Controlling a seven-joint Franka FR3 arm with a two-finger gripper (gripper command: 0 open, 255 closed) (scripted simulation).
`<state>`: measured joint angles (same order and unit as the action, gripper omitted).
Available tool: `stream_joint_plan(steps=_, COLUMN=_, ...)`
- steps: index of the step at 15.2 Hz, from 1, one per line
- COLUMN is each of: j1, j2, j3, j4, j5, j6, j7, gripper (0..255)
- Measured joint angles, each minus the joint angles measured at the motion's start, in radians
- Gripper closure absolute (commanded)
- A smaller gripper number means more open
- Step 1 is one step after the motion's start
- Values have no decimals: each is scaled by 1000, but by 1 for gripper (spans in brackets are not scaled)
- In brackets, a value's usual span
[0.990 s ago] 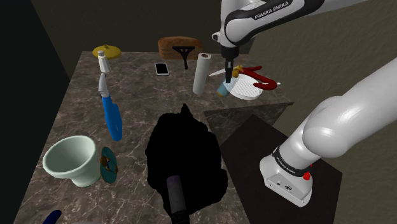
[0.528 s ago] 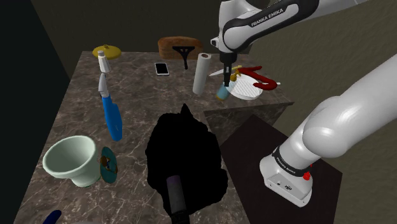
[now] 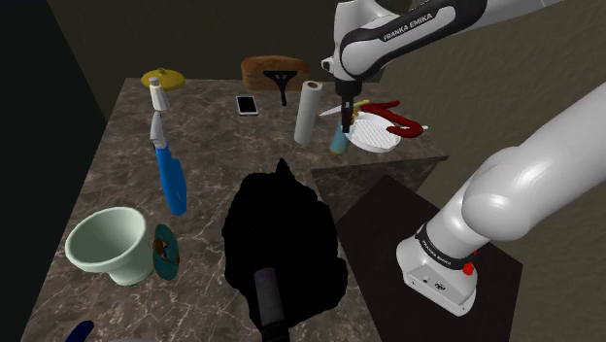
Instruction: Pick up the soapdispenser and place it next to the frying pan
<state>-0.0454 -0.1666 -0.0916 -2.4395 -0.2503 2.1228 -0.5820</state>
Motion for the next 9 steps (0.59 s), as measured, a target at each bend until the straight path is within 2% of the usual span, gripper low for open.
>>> stream_joint_plan(steps=2, j1=0, j2=0, j3=0, j4=0, j5=0, j6=0, j7=0, gripper=0)
stream_joint_plan(steps=6, j1=10, j2=-42, j3=11, j4=63, j5=16, j6=-104, j7=-9, gripper=0)
stream_joint_plan(steps=9, j1=13, j2=-45, j3=15, j4=84, j5=20, j6=-130, j7=-9, gripper=0)
